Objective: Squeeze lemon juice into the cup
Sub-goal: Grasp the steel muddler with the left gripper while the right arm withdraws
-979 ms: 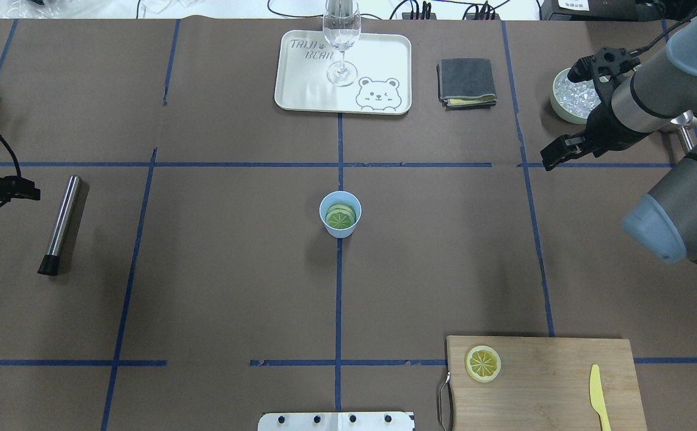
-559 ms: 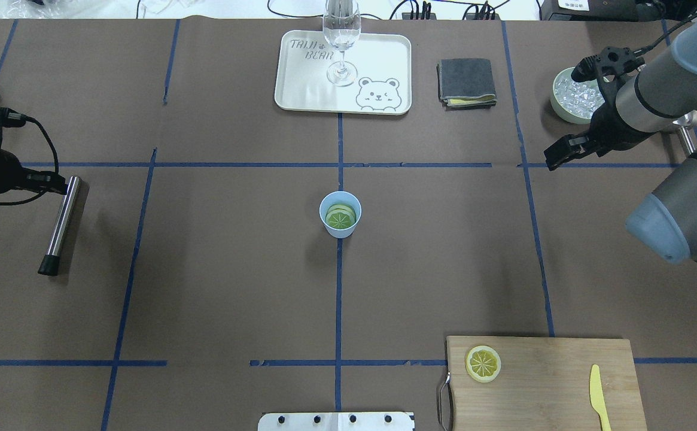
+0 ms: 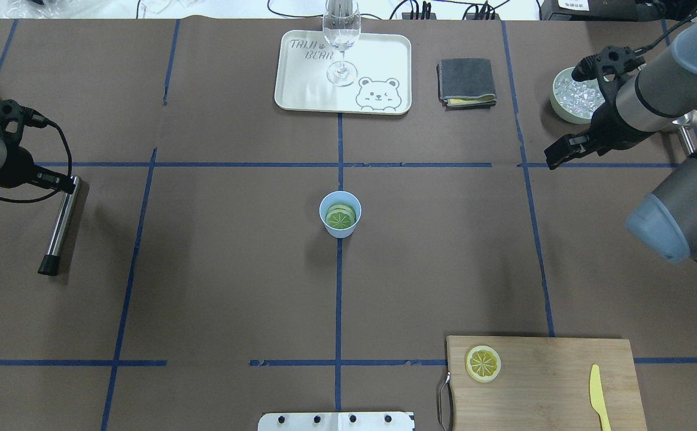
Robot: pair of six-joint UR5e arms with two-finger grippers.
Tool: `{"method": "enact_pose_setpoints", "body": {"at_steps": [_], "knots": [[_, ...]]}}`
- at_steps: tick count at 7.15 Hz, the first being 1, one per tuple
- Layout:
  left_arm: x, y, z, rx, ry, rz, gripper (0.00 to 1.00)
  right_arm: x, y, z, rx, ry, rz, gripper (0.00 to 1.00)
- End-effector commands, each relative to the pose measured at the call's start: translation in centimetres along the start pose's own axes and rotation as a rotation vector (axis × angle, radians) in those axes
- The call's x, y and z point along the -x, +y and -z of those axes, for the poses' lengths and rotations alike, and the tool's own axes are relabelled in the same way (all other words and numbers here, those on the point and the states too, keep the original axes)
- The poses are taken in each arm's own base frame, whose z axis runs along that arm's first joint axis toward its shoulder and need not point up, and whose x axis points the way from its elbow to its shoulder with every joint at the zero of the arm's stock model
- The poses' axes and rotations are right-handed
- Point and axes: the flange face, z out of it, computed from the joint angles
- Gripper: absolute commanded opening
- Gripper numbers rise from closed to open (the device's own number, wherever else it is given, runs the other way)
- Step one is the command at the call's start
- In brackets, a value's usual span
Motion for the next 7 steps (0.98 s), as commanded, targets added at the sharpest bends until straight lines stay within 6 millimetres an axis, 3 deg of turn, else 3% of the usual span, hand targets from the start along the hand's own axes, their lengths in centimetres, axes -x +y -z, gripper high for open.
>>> {"method": "enact_pose_setpoints", "body": {"at_steps": [1, 3, 7], "knots": [[-0.01, -0.04, -0.13, 0.005, -0.001, -0.006, 0.55, -0.03, -0.02, 0.00, -0.002, 0.003, 0.000, 1.00], [0.38, 0.11, -0.57, 0.011, -0.007, 0.076, 0.50, -0.07, -0.03, -0.06, -0.001, 0.004, 0.001, 1.00], [0.11, -0.04, -0.33, 0.007, -0.003, 0.122, 0.49, 0.08, -0.21, 0.07, -0.007, 0.006, 0.006, 1.00]]}}
